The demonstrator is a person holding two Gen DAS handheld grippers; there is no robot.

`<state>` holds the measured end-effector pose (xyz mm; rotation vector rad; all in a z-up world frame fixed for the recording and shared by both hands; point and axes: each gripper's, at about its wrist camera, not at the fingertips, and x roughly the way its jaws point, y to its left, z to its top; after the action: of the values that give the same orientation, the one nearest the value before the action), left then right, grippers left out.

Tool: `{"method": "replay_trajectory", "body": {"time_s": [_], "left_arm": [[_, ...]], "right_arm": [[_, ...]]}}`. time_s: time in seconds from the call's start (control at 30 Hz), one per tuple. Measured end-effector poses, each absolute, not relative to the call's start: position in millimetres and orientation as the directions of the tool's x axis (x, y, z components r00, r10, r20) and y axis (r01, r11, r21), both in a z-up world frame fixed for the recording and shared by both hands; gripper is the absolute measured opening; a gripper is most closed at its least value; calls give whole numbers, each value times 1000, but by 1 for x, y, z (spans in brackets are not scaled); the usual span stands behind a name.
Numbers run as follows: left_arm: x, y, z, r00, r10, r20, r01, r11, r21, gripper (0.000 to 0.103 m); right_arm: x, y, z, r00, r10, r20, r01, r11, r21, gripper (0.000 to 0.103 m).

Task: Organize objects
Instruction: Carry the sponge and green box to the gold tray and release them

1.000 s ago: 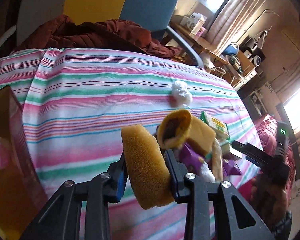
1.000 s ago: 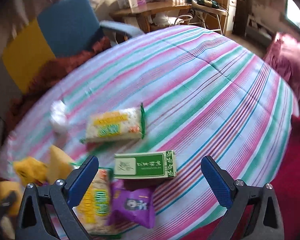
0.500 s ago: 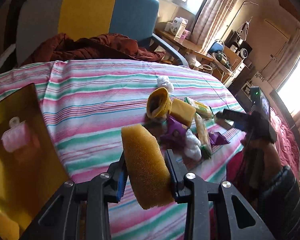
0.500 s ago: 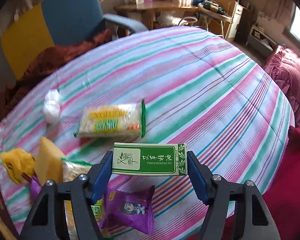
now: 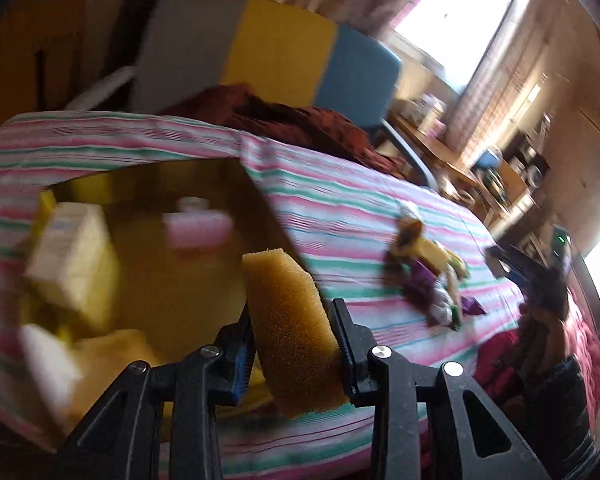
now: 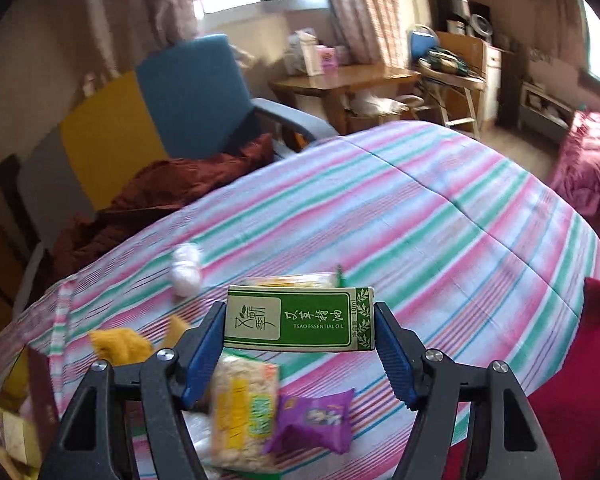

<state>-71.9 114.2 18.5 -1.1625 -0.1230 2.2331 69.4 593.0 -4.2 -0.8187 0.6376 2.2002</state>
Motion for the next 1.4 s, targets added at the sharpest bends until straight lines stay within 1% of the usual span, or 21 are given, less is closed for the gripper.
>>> {"method": "replay_trajectory", "body": {"time_s": [0.1, 0.2, 0.3, 0.4, 0.5, 0.57, 0.7, 0.8, 0.87, 0.97, 1.03, 1.1, 1.23, 1.4], "left_arm": [[-80, 73, 21, -480, 512, -713, -412, -849, -332, 35], [-89, 42, 20, -512, 475, -716, -359, -875, -324, 35], [-96, 21, 19, -524, 474, -707, -326, -879, -348, 35], [-104, 5, 16, -527, 468, -709, -295, -884, -363, 35], [-111, -2, 10, -521, 447, -728, -275, -894, -352, 35], [-117, -6, 6, -509, 435, -743, -264, -900, -347, 35], [-124, -10, -4, -475, 419, -774, -269, -906, -326, 36], [-124, -11, -14, -446, 407, -798, -260, -911, -319, 41], [-122, -12, -19, -438, 400, -805, -257, -914, -313, 50], [-119, -18, -22, -443, 384, -810, -239, -921, -306, 55], [-116, -22, -23, -450, 380, -808, -223, -924, -310, 56], [-113, -27, -19, -466, 371, -803, -211, -928, -306, 56], [-107, -30, -7, -505, 359, -785, -210, -933, -291, 58], [-100, -31, -3, -519, 368, -772, -191, -930, -314, 58]], "right_arm": [[66, 572, 9, -599, 417, -683, -699, -689, 192, 71], [61, 538, 32, -668, 383, -637, -624, -755, 201, 71], [44, 492, 55, -741, 307, -597, -499, -847, 184, 72], [22, 432, 66, -792, 184, -582, -327, -933, 150, 72], [4, 364, 60, -798, 48, -600, -145, -983, 114, 72], [-10, 322, 49, -778, -37, -628, -32, -995, 98, 72], [-27, 261, 22, -728, -97, -679, 98, -995, 36, 72], [-43, 247, 12, -706, -119, -698, 105, -992, 63, 72], [-56, 240, 9, -695, -126, -708, 105, -992, 74, 72], [-73, 232, 1, -666, -112, -738, 95, -993, 65, 77], [-83, 230, -6, -655, -113, -747, 87, -993, 74, 95], [-88, 226, -12, -654, -99, -750, 71, -995, 70, 99], [-89, 225, -26, -630, -89, -771, 61, -996, 66, 99], [-77, 227, -31, -628, -85, -773, 47, -996, 72, 101]]}}
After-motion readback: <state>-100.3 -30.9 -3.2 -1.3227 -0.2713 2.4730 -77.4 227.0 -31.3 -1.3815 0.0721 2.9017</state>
